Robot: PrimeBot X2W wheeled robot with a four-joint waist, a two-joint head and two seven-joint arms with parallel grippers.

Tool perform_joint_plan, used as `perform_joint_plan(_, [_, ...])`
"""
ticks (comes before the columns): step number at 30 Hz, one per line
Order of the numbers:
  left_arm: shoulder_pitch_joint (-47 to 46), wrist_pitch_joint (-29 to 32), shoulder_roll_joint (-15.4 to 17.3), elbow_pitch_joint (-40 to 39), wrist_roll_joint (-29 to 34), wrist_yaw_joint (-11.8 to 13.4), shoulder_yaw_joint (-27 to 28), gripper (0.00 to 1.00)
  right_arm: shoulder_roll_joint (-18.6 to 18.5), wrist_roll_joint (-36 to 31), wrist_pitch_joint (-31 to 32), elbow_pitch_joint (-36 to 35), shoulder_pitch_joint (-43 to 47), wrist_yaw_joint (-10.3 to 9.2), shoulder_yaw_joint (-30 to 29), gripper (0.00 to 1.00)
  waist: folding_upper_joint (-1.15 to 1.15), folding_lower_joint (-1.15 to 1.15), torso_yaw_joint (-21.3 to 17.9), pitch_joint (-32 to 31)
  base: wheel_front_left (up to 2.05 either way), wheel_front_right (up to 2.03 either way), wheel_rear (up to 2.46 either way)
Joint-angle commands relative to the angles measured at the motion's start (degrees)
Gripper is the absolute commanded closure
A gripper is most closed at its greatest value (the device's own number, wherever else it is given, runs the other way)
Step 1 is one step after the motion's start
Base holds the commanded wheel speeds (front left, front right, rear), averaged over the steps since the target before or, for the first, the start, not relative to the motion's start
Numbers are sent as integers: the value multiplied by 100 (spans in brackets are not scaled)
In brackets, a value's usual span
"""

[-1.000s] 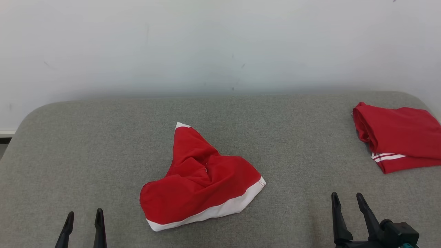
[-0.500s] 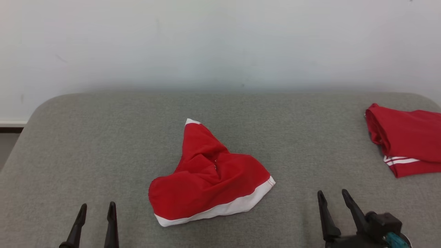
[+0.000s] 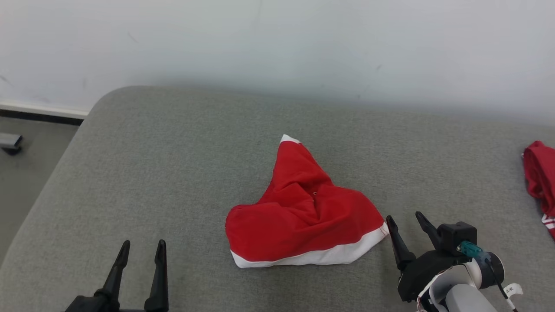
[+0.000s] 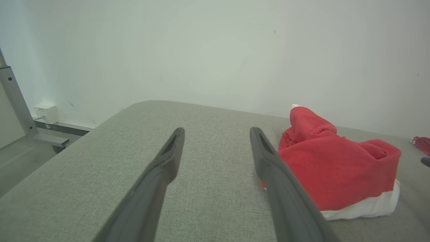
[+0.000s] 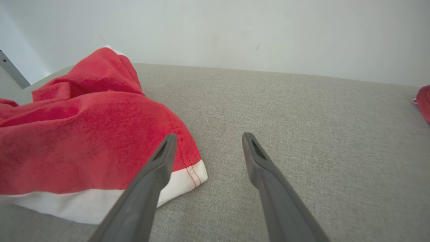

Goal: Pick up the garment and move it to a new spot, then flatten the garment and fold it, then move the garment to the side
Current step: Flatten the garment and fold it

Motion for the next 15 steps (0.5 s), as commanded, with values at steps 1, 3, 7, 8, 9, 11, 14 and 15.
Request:
perform_joint_plan(1, [-109, -16, -41, 17, 7, 7, -58, 0, -64, 32, -33, 262, -163, -15, -7, 0, 0, 0, 389, 258, 0, 0, 0])
perform_joint_plan(3, [-178, -16, -38, 36, -27, 7, -115, 0, -66, 63, -67, 622, -319, -15, -7, 0, 0, 0, 514, 314, 0, 0, 0])
perform_joint_plan(7, [-236, -16, -23, 96, -57, 7, -176, 0, -56, 96, -130, 1104, -497, -15, -9, 0, 0, 0, 649, 368, 0, 0, 0])
perform_joint_plan(8, [-268, -16, -28, 109, -62, 7, -190, 0, -46, 116, -154, 1257, -518, -15, -11, 0, 0, 0, 689, 382, 0, 0, 0])
perform_joint_plan(9, [-289, -16, -33, 116, -68, 7, -194, 0, -29, 133, -173, 1392, -545, -15, 6, 0, 0, 0, 714, 389, 0, 0, 0])
perform_joint_plan(11, [-288, -17, -36, 130, -82, 7, -198, 0, 13, 173, -188, 1643, -590, -15, 51, 0, 0, 0, 745, 398, 0, 0, 0])
perform_joint_plan(14, [-298, -17, -33, 157, -92, 7, -185, 0, 78, 270, -191, 1937, -626, -15, 134, 100, 0, 0, 737, 402, 0, 0, 0])
perform_joint_plan(15, [-299, -17, -40, 162, -88, 7, -185, 0, 91, 311, -200, 2011, -636, -15, 166, 100, 0, 0, 717, 399, 0, 0, 0])
